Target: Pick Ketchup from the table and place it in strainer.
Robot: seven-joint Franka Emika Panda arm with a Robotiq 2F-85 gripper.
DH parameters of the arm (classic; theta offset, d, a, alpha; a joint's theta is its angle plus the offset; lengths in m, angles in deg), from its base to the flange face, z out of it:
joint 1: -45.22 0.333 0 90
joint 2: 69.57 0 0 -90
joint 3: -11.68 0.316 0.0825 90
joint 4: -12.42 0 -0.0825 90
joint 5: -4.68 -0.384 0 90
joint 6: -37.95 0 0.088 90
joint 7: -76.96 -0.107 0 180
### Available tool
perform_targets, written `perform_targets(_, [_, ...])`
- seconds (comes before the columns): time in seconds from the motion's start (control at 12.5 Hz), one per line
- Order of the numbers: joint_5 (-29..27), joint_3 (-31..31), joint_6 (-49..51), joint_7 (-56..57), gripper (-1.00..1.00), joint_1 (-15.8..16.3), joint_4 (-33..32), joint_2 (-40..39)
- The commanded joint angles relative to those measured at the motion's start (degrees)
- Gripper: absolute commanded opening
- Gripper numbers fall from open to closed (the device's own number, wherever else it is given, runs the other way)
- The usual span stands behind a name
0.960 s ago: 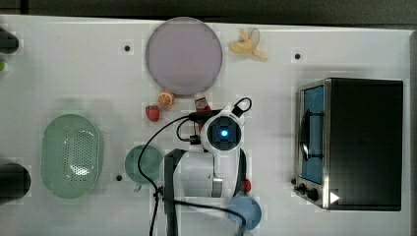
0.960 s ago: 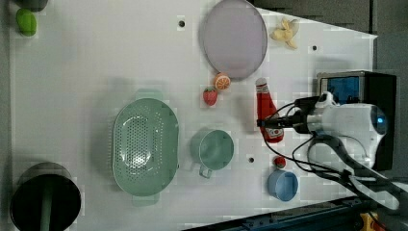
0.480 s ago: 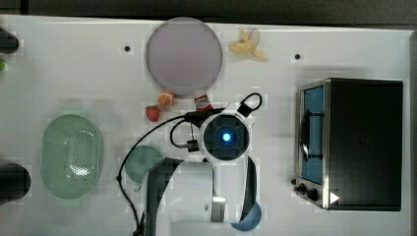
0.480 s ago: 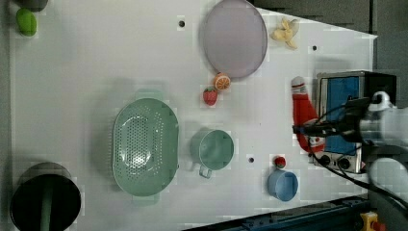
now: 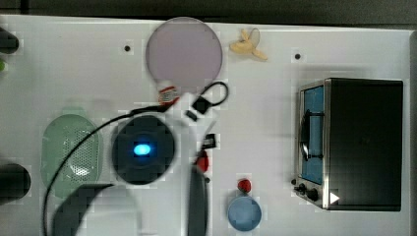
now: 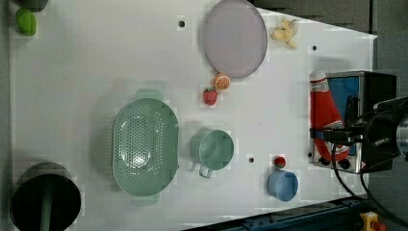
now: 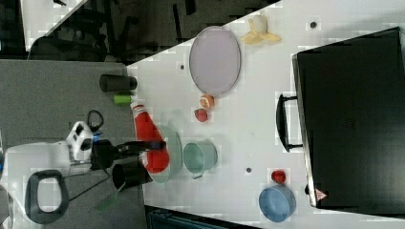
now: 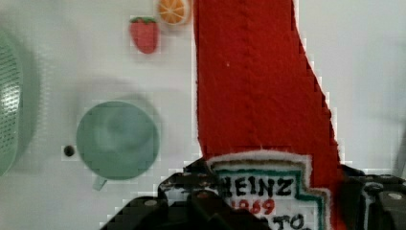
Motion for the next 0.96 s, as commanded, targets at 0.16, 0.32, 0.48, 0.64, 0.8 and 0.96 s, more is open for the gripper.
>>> perform_targets(0.16, [-1.4,6.9,0.8,-12.9,0.26,2.0,1.3,-2.5])
perform_targets(0.32, [-1.4,10.9,-1.4,-20.4,0.26,2.5,1.4,-3.6])
perform_targets(0.48, [-1.4,15.5,-6.5,-24.5,0.26,2.8,1.4,-5.9])
perform_targets(0.64, [-1.4,19.6,-11.8,-30.9,0.26,2.9,1.4,-9.5])
perform_targets(0.8, [-1.4,23.1,-16.2,-39.1,0.26,3.1,1.3,-13.8])
perform_targets(0.96, [-1.4,26.2,-21.7,-45.7,0.26,3.3,1.3,-18.9])
